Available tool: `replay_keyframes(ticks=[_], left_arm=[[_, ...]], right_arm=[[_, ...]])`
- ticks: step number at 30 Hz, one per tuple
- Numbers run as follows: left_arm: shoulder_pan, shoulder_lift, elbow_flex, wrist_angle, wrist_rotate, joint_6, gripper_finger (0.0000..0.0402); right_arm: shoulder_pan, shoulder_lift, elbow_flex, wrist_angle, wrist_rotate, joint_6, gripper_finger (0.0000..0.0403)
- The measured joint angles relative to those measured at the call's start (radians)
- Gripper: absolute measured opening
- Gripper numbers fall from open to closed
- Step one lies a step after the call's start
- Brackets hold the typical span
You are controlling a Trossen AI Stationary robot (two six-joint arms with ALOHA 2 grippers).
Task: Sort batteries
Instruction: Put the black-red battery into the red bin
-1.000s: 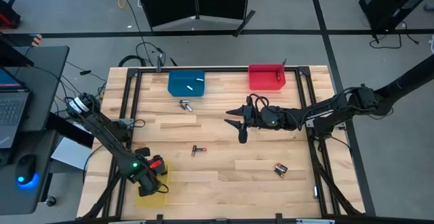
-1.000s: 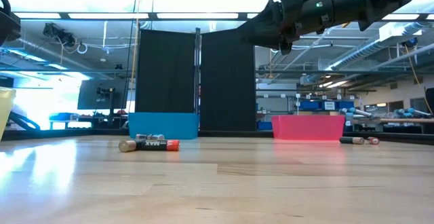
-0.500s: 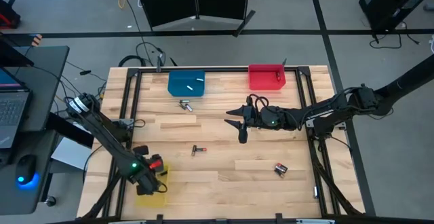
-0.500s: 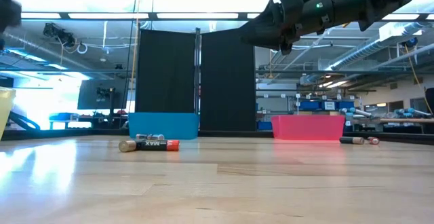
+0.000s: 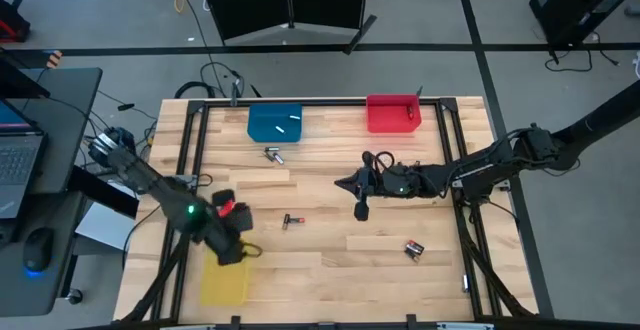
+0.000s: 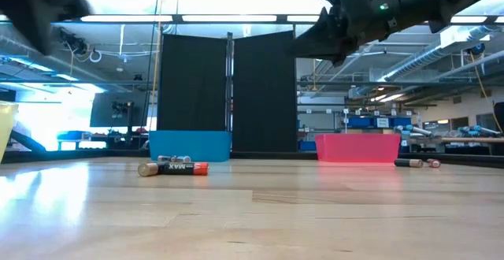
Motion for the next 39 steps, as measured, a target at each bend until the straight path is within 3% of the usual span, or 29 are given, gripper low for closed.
replay_keyframes(ticks=[7,16,21,30,34,39], left_arm=[[0.217,-0.022,-0.1,0.315,0.003,0.381,0.0002],[0.473,-0.021,-0.306,0.867,0.293,0.684,0.0002],[0.563,-0.021,-0.362,1.085,0.427,0.756,0.0003],[0.652,-0.021,-0.437,1.382,0.544,0.784,0.0004],[0.663,-0.021,-0.47,1.492,0.548,0.784,0.0004],[0.683,-0.021,-0.475,1.502,0.548,0.787,0.0005]], right_arm=[[0.084,-0.003,0.026,-0.228,0.022,0.164,0.0026],[0.245,-0.004,0.196,-0.787,0.071,0.498,0.0014],[0.348,-0.004,0.279,-1.056,0.064,0.73,0.0027],[0.521,-0.001,0.308,-1.376,-0.09,1.169,0.0033],[0.571,-0.001,0.288,-1.413,-0.121,1.273,0.0052],[0.585,0.0,0.239,-1.406,-0.168,1.352,0.0086]])
